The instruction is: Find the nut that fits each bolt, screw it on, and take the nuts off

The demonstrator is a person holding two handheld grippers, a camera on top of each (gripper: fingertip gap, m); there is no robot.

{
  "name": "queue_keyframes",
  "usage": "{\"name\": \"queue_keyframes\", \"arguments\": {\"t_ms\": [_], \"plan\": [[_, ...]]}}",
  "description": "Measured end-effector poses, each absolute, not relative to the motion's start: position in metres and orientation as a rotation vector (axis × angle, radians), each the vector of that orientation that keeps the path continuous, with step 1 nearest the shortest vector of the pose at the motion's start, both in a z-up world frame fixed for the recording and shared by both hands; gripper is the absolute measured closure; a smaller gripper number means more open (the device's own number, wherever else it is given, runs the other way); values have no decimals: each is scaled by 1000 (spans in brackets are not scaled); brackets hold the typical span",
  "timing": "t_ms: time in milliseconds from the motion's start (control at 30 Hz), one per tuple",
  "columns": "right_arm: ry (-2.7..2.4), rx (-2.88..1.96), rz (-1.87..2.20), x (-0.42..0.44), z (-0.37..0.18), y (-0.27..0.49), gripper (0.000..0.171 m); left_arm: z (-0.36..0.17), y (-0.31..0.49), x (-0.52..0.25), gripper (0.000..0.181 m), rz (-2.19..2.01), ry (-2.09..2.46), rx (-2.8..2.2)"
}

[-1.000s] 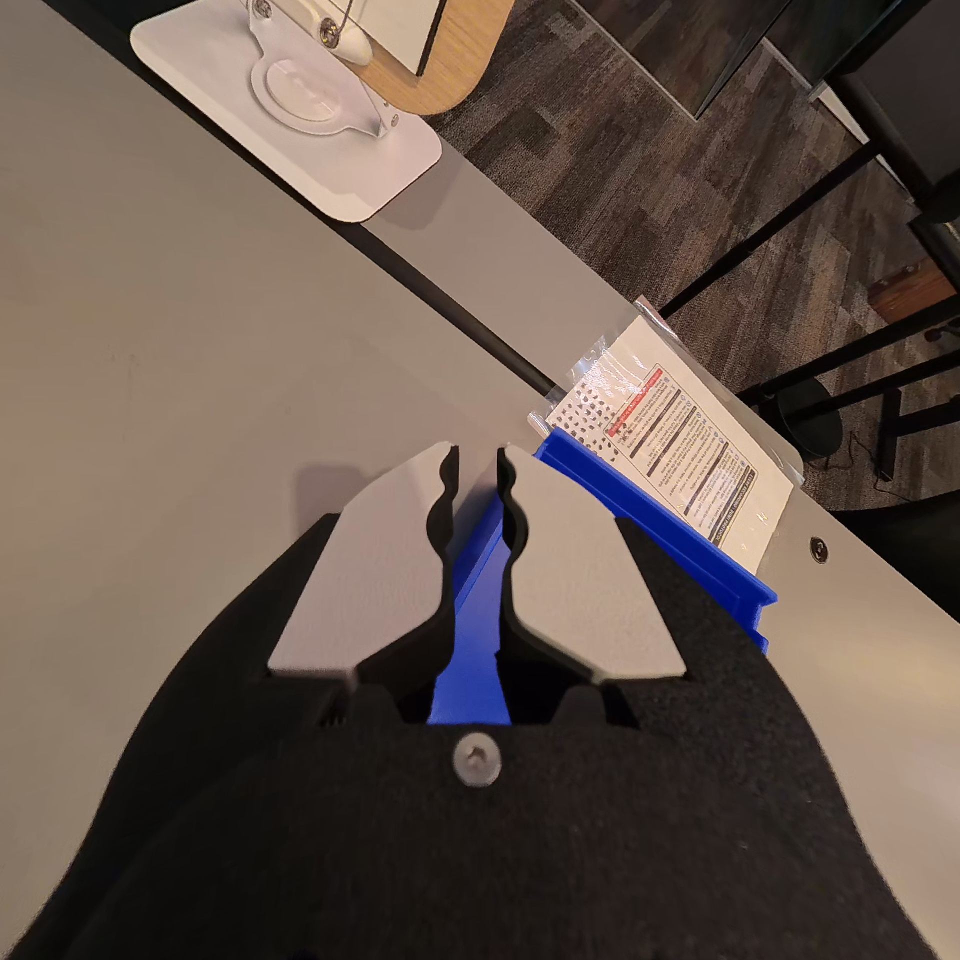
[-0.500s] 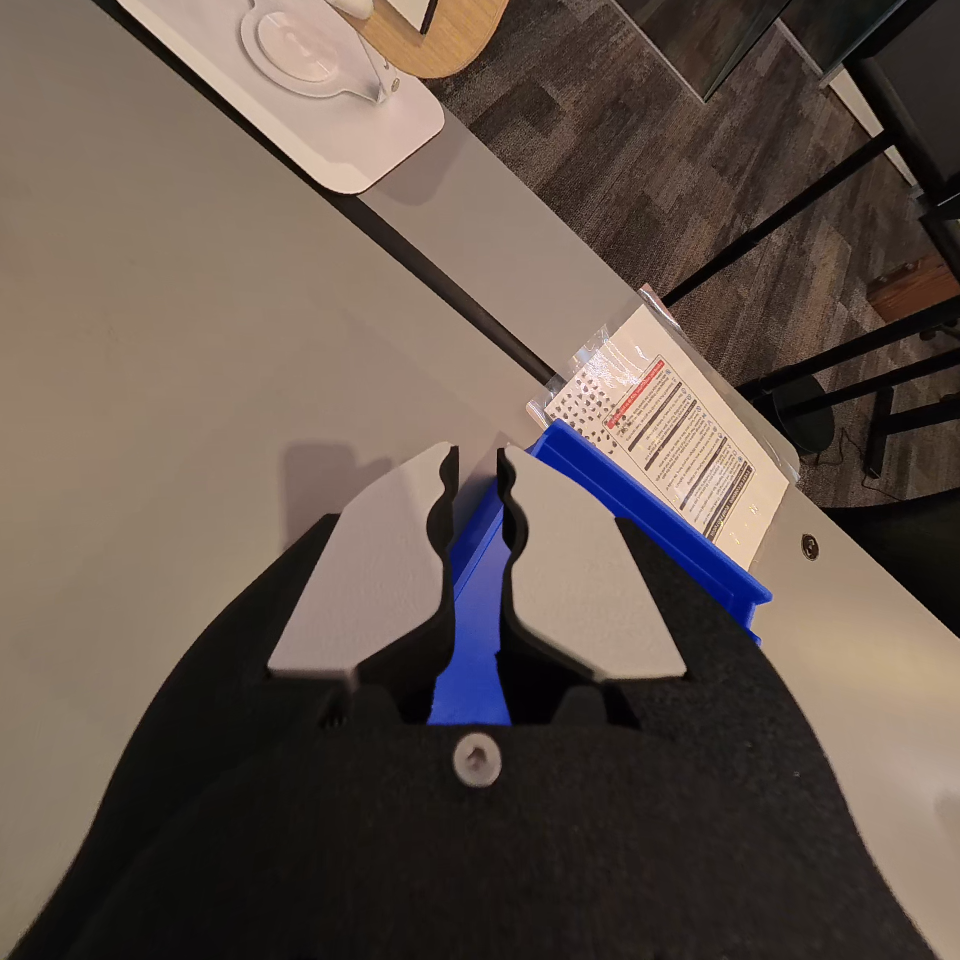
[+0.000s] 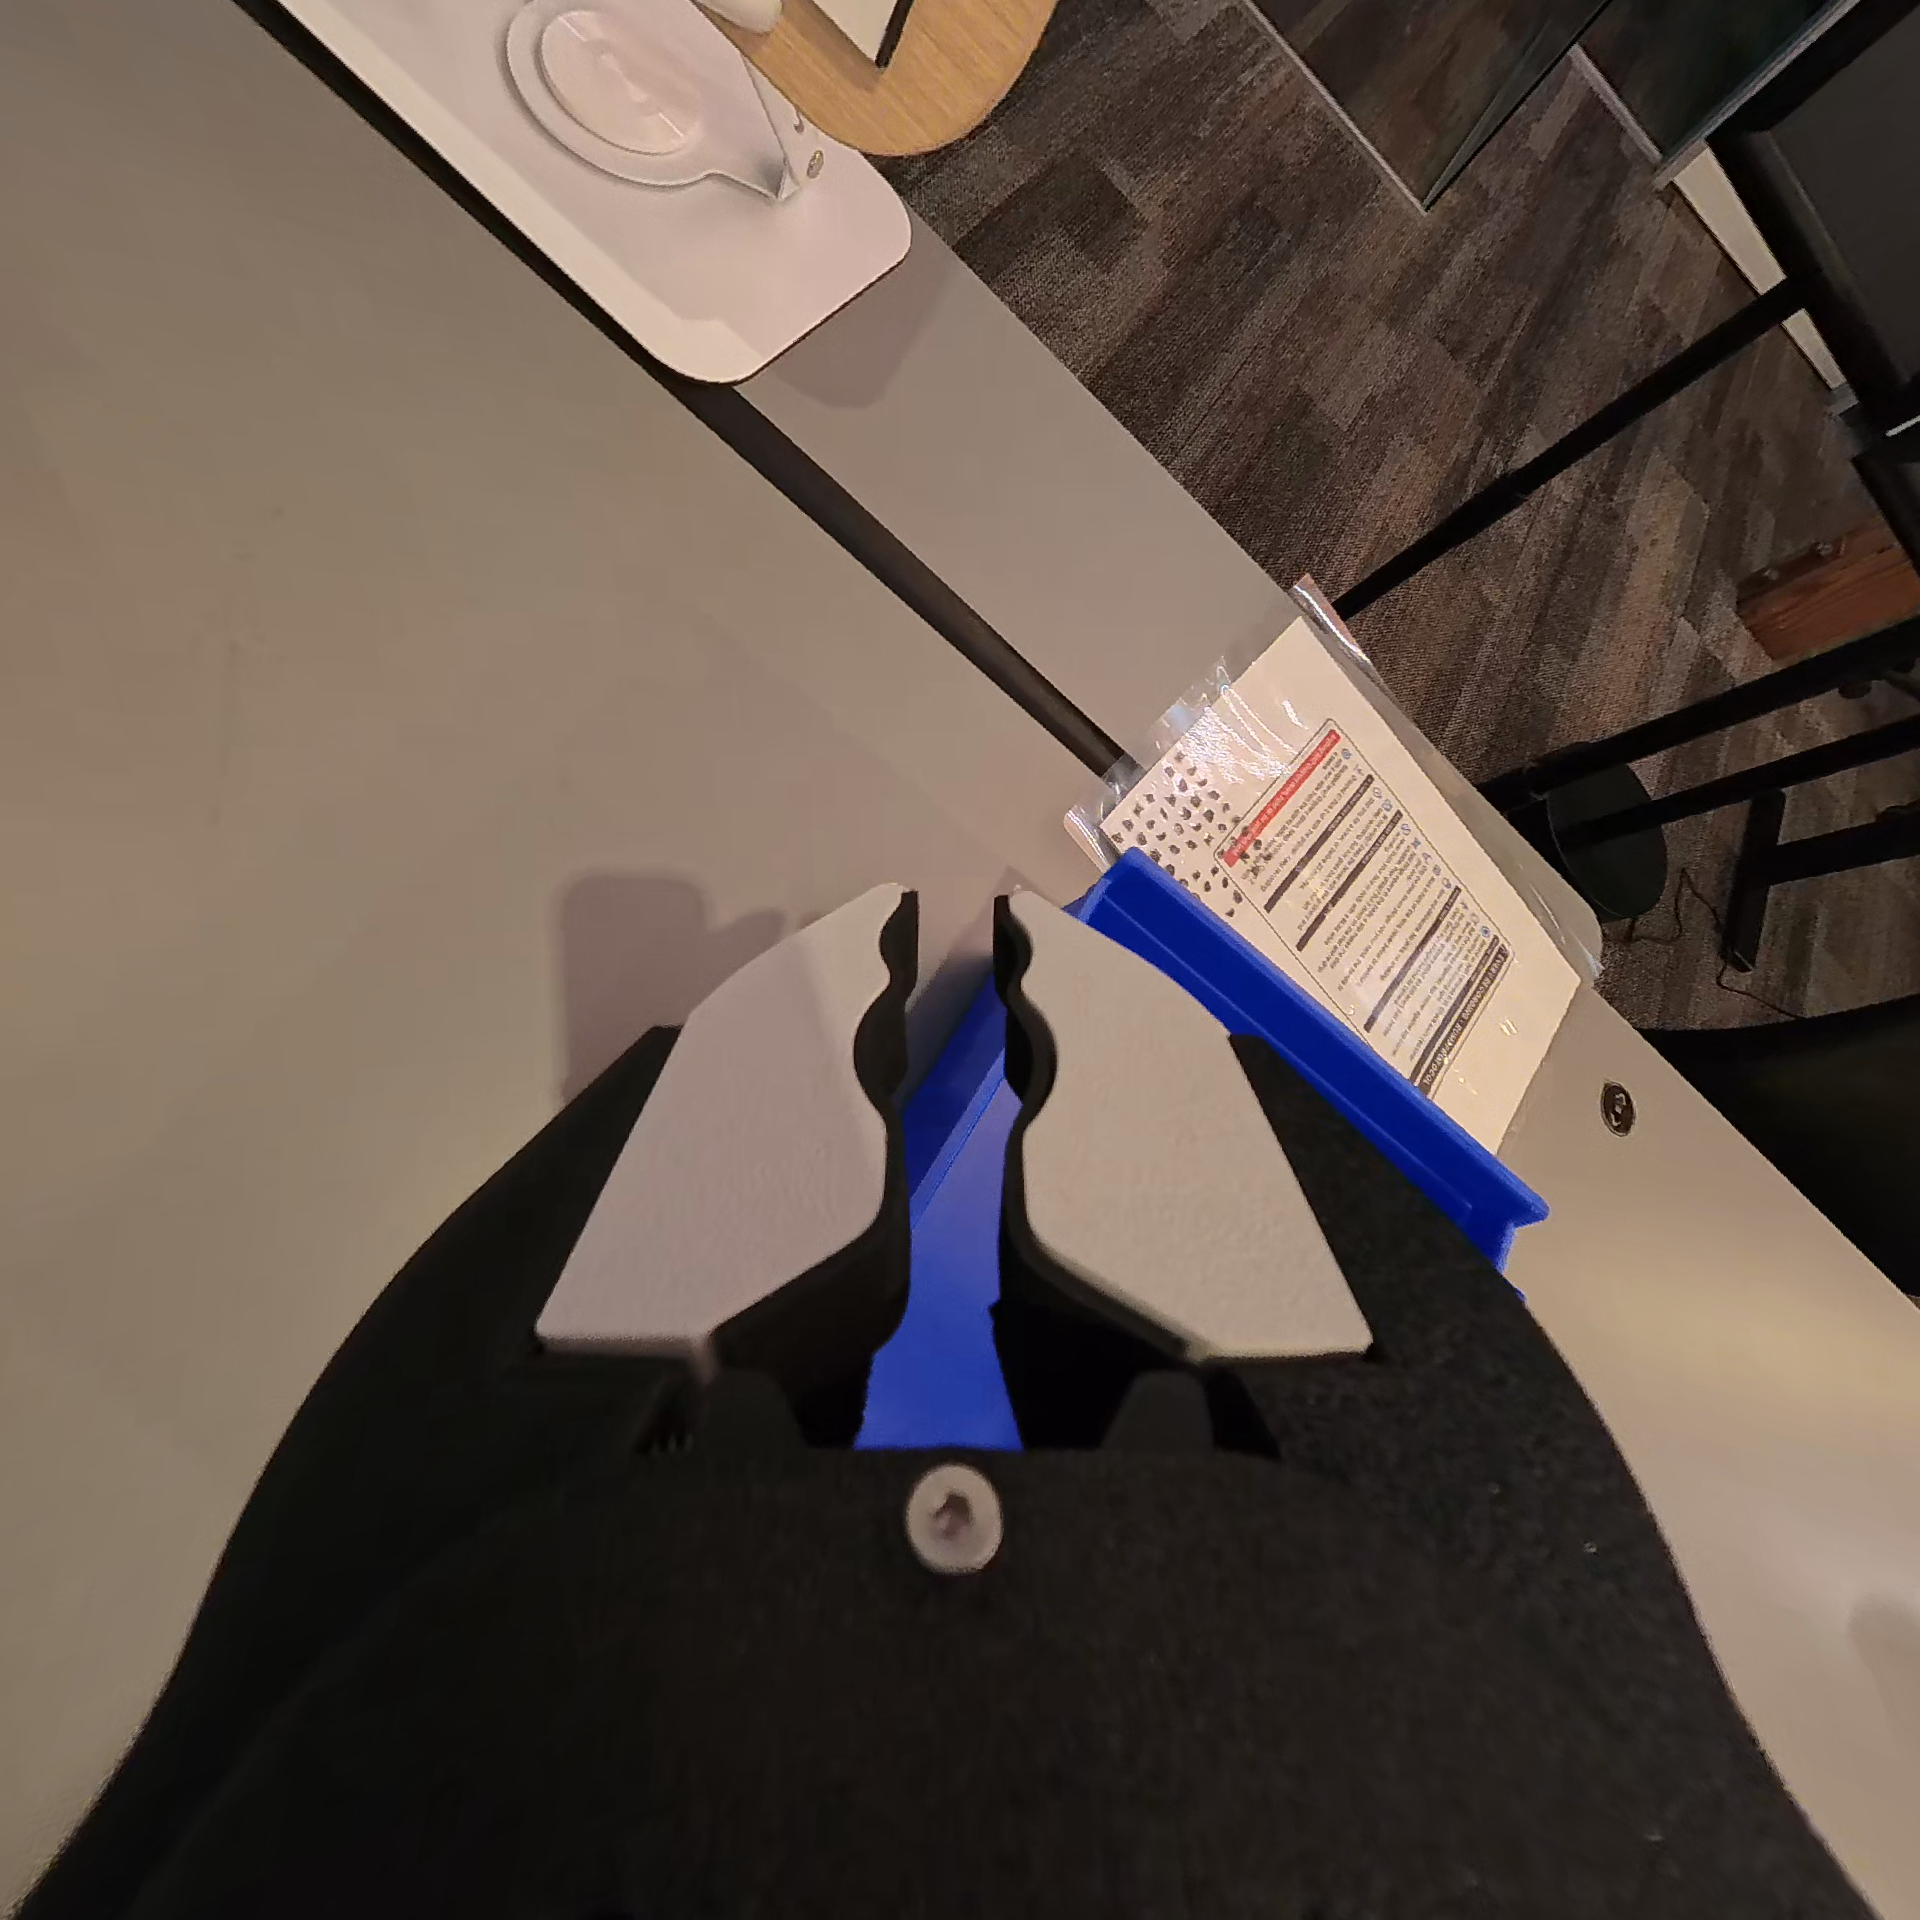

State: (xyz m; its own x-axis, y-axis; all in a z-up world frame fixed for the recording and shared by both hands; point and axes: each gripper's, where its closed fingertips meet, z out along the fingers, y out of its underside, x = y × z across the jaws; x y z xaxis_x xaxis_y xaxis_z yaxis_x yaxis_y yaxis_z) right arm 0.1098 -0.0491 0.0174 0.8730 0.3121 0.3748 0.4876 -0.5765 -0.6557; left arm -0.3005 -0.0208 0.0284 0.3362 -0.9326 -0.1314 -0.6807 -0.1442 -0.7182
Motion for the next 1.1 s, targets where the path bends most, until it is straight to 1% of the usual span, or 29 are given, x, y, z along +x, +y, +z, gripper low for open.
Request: {"name": "queue_keyframes", "arguments": {"t_ms": [67, 133, 233, 333, 567, 867, 1000, 1100], "plan": [[-590, -2235, -280, 108, 16, -50, 158, 11, -41, -262, 174, -450, 1581, -1837], [-603, -2244, -293, 107, 13, -50, 158, -24, -54, -231, 174, -430, 1736, -1846], [-618, -2249, -289, 103, 10, -49, 158, -81, -62, -212, 174, -370, 1927, -1917], [-660, -2259, -285, 96, 5, -48, 158, -108, -64, -205, 174, -363, 1991, -1948], [-760, -2296, -316, 82, -13, -41, 157, -137, -65, -211, 174, -257, 2113, -1959], [-777, -2337, -326, 84, -26, -38, 158, -155, -69, -222, 174, -139, 2205, -2013], [-776, -2354, -328, 87, -29, -39, 157, -155, -67, -214, 174, -172, 2155, -2012], [-769, -2374, -319, 90, -32, -41, 158, -136, -69, -199, 173, -376, 2039, -2006]]}}
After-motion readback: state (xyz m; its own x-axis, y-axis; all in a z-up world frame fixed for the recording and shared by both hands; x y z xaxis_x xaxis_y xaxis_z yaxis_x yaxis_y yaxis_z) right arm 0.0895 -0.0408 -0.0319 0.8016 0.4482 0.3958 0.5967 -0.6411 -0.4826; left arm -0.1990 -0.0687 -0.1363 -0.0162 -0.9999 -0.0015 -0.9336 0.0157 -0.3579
